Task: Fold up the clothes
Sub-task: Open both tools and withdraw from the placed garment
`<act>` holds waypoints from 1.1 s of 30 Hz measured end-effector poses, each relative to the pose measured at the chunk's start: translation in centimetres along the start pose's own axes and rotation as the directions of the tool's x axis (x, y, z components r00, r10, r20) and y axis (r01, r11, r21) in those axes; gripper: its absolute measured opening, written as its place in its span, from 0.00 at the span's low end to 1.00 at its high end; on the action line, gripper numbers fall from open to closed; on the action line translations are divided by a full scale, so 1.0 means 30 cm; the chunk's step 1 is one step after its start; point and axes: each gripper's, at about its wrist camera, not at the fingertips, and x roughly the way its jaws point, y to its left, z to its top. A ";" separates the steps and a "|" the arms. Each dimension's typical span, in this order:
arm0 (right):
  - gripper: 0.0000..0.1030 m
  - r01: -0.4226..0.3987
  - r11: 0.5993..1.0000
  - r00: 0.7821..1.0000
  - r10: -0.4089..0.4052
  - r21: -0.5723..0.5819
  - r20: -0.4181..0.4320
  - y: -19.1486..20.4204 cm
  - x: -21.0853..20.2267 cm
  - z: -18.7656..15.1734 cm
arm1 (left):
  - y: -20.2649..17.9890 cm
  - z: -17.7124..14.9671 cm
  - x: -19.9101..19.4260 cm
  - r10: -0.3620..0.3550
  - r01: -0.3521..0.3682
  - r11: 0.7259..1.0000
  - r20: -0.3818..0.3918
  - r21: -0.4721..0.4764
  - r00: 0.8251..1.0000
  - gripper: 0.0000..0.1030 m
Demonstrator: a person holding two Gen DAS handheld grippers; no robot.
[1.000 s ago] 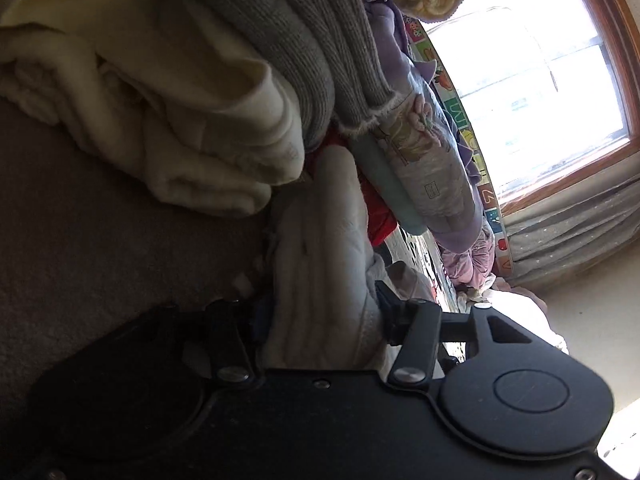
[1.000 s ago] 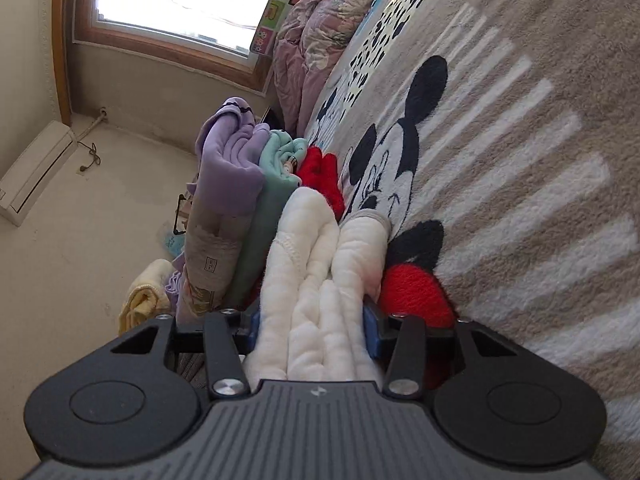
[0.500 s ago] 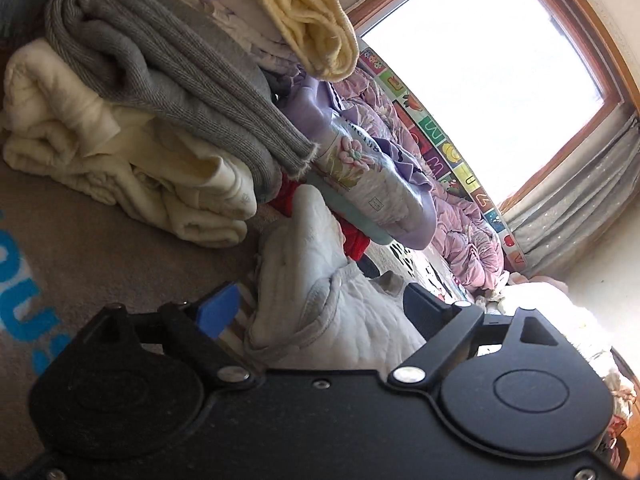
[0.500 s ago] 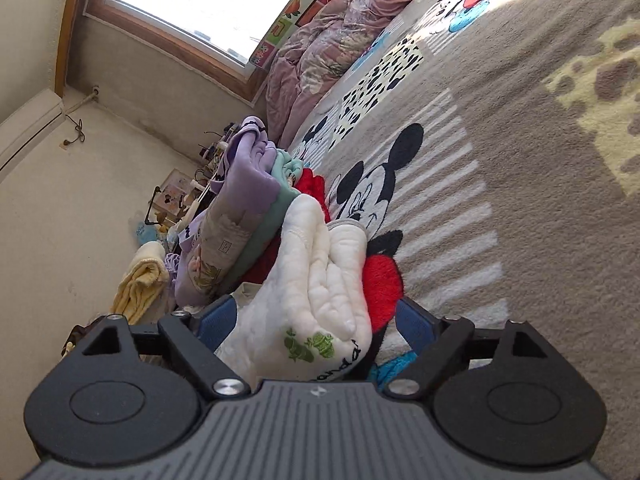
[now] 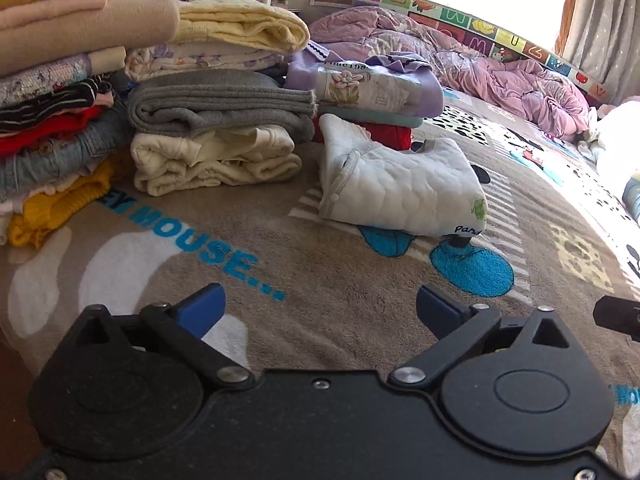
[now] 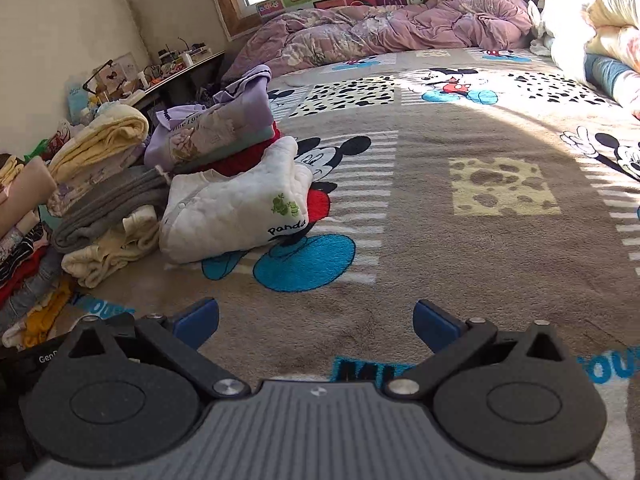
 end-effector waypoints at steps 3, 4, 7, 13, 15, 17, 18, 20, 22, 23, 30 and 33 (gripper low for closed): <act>1.00 0.030 0.998 0.999 -0.029 -0.059 0.017 0.046 -0.087 -0.009 | -0.032 0.020 -0.066 0.011 -0.010 0.998 -0.003 0.063 1.000 1.00; 1.00 0.034 0.997 0.999 -0.033 -0.066 0.022 0.057 -0.114 -0.012 | -0.040 0.023 -0.092 0.008 -0.008 0.997 0.007 0.081 1.000 1.00; 1.00 0.041 0.996 0.999 -0.038 -0.081 0.035 0.085 -0.181 -0.021 | -0.062 0.033 -0.173 -0.002 -0.002 0.991 0.036 0.132 0.999 1.00; 1.00 0.069 0.990 0.997 -0.066 -0.123 0.027 0.137 -0.245 -0.048 | -0.089 0.058 -0.307 0.037 -0.062 0.985 0.153 0.160 0.988 1.00; 1.00 0.081 0.988 0.997 -0.078 -0.130 0.029 0.146 -0.260 -0.050 | -0.084 0.065 -0.318 0.035 -0.058 0.987 0.151 0.149 0.988 1.00; 1.00 0.088 0.988 0.996 -0.085 -0.130 0.035 0.151 -0.274 -0.047 | -0.079 0.072 -0.327 0.032 -0.052 0.989 0.148 0.138 0.989 1.00; 1.00 0.092 0.987 0.995 -0.088 -0.130 0.038 0.154 -0.281 -0.046 | -0.080 0.073 -0.330 0.034 -0.054 0.989 0.147 0.138 0.989 1.00; 1.00 0.099 0.986 0.995 -0.094 -0.132 0.043 0.159 -0.294 -0.043 | -0.085 0.072 -0.333 0.043 -0.066 0.987 0.150 0.148 0.988 1.00; 1.00 0.098 0.986 0.995 -0.094 -0.137 0.039 0.165 -0.298 -0.042 | -0.090 0.071 -0.334 0.051 -0.074 0.985 0.150 0.157 0.987 1.00; 1.00 0.097 0.986 0.995 -0.092 -0.137 0.037 0.166 -0.300 -0.042 | -0.090 0.071 -0.334 0.050 -0.073 0.985 0.148 0.157 0.988 1.00; 1.00 0.090 0.987 0.996 -0.086 -0.131 0.035 0.179 -0.315 -0.041 | -0.085 0.075 -0.343 0.052 -0.075 0.986 0.155 0.147 0.987 1.00; 1.00 0.083 0.988 0.996 -0.079 -0.130 0.035 0.185 -0.318 -0.038 | -0.090 0.073 -0.342 0.052 -0.075 0.986 0.153 0.147 0.987 1.00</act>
